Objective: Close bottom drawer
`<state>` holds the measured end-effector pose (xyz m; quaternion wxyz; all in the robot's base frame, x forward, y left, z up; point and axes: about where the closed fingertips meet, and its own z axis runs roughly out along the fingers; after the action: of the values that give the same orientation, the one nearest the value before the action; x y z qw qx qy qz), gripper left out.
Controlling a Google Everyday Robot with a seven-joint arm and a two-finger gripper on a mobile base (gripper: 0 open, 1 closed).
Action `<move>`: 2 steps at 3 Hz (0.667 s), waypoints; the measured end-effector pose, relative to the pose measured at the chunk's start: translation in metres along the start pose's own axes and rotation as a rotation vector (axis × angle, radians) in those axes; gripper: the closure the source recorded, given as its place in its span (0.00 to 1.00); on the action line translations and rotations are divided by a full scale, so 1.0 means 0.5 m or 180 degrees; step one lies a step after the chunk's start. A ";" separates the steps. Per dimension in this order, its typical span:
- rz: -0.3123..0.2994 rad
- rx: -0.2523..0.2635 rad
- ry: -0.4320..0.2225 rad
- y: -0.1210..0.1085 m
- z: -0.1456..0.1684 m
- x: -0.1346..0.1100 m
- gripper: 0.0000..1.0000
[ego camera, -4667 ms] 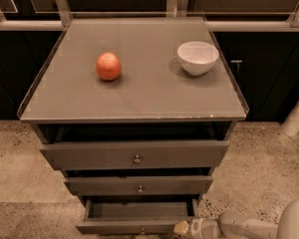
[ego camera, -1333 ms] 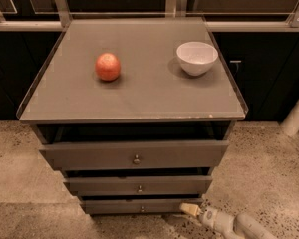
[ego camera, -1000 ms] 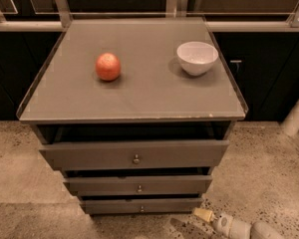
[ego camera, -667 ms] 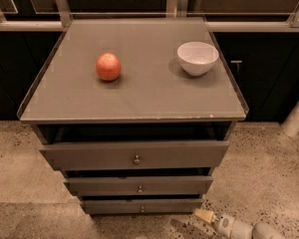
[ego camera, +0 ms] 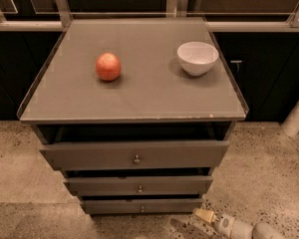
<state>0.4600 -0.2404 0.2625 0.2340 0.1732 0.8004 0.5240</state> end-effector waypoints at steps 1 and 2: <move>0.0000 0.0000 0.0000 0.000 0.000 0.000 0.10; 0.0000 0.0000 0.0000 0.000 0.000 0.000 0.00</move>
Offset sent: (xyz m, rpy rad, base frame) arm 0.0000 0.0000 0.0000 0.0000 0.0000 0.0000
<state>0.4600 -0.2403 0.2625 0.2340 0.1732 0.8004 0.5241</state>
